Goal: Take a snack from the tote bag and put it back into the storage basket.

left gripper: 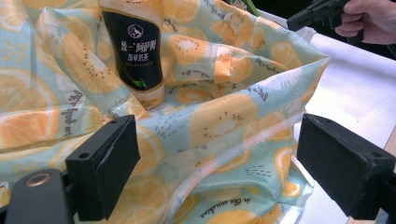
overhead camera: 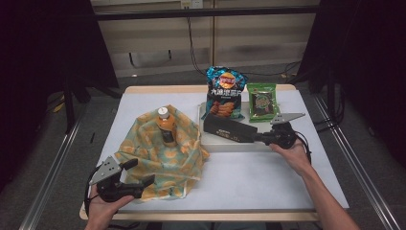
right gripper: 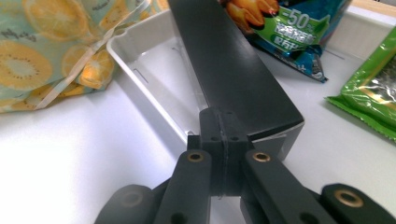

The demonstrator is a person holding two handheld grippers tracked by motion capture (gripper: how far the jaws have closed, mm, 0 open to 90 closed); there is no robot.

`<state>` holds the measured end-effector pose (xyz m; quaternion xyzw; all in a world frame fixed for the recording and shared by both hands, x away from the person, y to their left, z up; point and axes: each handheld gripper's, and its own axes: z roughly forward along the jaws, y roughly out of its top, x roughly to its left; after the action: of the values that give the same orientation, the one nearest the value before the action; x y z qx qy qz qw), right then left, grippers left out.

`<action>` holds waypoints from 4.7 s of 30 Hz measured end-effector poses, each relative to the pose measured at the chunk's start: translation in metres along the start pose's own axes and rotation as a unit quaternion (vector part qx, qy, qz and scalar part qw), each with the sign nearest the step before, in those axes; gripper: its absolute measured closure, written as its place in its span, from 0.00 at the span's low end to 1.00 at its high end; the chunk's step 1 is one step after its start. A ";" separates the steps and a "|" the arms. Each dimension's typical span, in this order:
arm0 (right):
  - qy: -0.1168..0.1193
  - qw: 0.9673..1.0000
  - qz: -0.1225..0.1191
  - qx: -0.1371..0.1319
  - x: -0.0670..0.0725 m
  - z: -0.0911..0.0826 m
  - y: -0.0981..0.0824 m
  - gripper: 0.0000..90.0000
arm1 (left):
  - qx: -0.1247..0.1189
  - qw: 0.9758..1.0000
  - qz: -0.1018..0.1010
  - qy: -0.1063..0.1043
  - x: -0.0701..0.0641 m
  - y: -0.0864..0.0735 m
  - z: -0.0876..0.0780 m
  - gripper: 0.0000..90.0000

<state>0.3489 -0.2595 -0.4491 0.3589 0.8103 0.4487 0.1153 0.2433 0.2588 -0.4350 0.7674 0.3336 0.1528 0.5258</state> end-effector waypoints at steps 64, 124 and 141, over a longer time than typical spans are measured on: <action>-0.103 0.994 0.046 0.006 -0.022 0.022 0.002 1.00 | 0.007 1.000 0.004 -0.002 0.000 0.000 0.003 0.14; 0.067 0.992 -0.030 -0.105 0.133 0.088 0.094 0.42 | -0.004 1.000 -0.002 0.006 0.003 -0.001 -0.002 0.14; 0.047 0.994 -0.023 -0.096 0.148 0.143 0.122 0.35 | -0.005 1.000 -0.004 0.009 0.005 -0.001 -0.004 0.14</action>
<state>0.3741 -0.0247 -0.4116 0.3059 0.7762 0.5378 0.1216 0.2442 0.2648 -0.4351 0.7620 0.3406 0.1597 0.5271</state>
